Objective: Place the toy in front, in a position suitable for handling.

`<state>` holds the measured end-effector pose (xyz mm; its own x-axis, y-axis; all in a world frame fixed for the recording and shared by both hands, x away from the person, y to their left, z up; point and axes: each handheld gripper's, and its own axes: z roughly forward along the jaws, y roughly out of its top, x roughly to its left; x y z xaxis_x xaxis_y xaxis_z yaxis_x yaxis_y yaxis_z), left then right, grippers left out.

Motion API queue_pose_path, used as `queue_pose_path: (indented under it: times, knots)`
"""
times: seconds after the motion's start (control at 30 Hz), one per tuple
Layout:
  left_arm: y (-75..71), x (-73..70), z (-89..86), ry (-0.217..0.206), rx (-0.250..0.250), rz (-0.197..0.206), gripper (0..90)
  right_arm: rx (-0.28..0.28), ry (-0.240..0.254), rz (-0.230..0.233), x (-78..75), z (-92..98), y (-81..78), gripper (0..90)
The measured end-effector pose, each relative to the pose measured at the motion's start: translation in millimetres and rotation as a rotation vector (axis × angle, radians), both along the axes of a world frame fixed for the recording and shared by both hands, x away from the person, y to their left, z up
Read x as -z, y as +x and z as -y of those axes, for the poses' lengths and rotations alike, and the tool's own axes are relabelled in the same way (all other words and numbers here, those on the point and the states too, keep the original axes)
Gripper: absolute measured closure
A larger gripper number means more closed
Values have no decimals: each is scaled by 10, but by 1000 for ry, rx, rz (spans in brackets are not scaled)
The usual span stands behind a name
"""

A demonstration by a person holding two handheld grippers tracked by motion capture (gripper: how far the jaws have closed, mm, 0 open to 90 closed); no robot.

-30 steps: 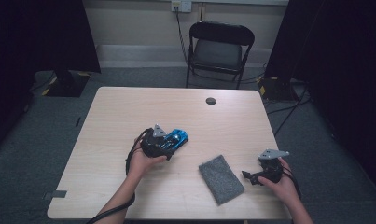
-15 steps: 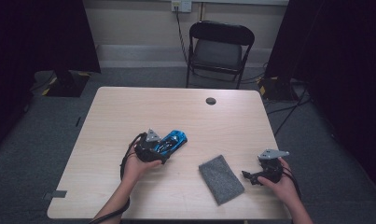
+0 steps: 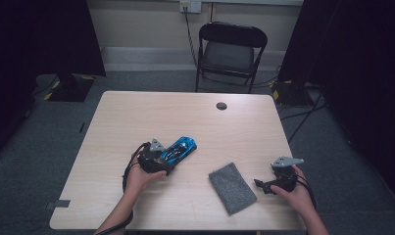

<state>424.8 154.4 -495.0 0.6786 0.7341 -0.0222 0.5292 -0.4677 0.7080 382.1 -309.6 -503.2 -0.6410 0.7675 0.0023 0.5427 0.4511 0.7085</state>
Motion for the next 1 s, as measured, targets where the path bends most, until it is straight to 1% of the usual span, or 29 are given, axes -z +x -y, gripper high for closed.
queue_pose_path:
  times: [0.07,0.1,0.17,0.2,0.23,0.33,0.37,0.4,0.47,0.5,0.6,0.63,0.7,0.77,0.8,0.9,0.93,0.97,1.0]
  knots:
    - [-8,37,17,7,0,6,159,0,-1,0,0,0,0,0]
    - [-8,37,17,7,0,6,157,0,-1,0,0,0,0,0]
    - [2,26,20,31,10,19,163,0,-1,0,0,0,0,0]
    - [2,26,20,31,10,19,163,0,-1,0,0,0,0,0]
    - [-6,38,39,14,12,22,167,0,-1,0,0,0,-1,0]
    - [-3,44,49,9,0,30,170,1,-1,0,0,0,0,0]
    - [2,50,41,-9,14,29,186,2,-2,0,0,-1,-1,0]
    - [2,50,41,-9,14,29,223,2,-2,0,0,-1,-1,0]
    - [0,55,27,-8,19,50,235,7,-2,1,0,-3,-4,0]
    - [-8,65,31,-25,15,46,237,10,0,1,0,-4,-4,0]
    - [-9,68,29,-26,17,49,239,24,0,-1,-1,-8,-8,0]
    - [-10,68,30,-25,15,50,239,47,3,-1,-1,-13,-11,0]
    - [-10,68,30,-25,16,50,240,51,-1,-4,-7,-18,-9,2]
    - [-9,68,29,-25,16,49,240,70,-3,-8,-16,-23,-9,19]
    - [-9,68,29,-25,16,49,240,70,-3,-8,-16,-23,-9,19]
    - [-9,68,29,-25,17,49,240,70,-2,-16,-42,-15,-18,89]
    - [-9,68,29,-26,17,49,240,70,-2,-16,-42,-15,-18,89]
    - [-8,68,28,-26,17,49,240,63,40,-28,-68,8,-22,153]
    - [-8,68,28,-26,17,49,240,60,51,-43,-78,11,-27,148]
